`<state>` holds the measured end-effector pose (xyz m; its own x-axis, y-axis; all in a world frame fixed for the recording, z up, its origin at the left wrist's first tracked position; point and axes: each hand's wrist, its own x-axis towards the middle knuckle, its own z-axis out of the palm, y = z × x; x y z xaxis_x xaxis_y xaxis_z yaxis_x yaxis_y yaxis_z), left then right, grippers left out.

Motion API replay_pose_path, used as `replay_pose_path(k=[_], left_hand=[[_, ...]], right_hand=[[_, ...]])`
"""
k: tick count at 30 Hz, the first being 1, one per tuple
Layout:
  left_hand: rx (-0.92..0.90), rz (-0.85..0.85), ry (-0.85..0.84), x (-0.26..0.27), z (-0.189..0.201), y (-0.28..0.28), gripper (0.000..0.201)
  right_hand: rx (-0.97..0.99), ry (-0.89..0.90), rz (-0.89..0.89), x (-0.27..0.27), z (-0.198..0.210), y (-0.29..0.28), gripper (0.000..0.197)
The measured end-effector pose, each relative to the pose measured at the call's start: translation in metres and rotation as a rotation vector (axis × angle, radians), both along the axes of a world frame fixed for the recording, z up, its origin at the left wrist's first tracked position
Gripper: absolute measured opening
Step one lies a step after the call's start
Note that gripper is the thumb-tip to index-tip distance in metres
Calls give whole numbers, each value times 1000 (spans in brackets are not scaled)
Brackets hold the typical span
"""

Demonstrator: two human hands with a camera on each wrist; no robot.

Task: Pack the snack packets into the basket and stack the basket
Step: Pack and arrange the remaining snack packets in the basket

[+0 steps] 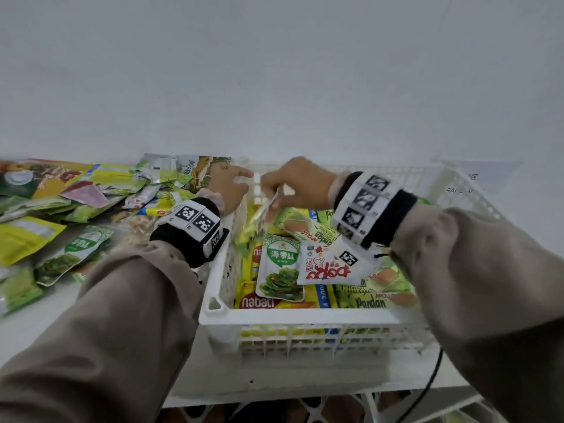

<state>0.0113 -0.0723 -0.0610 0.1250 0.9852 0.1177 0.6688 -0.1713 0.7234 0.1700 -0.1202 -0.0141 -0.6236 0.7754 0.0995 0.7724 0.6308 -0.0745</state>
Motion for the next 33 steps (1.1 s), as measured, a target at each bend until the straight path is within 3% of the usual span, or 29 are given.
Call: replay_pose_path(k=[3,5,9,16,21,33], left_hand=[[-1,2,22,0,1,1,33],[0,-3,30,0,0,2,33],[6,5,38,1,0,3,34],[24,0,23,1,-1,3,35],[41,9,9,1,0,1,36],[13,11,26,0,-1,5,36]], right_hand=[[-30,212,-114,33,21,-5,17],[-99,253,-198,59,30,-10,17],[-270,230,-387,109,27,-24,16],[-354,120,-643,167,-3,-36,18],[-385,58,-719,175,-24,-28,23],[-482,-18,-676,158,-52,-18,32]])
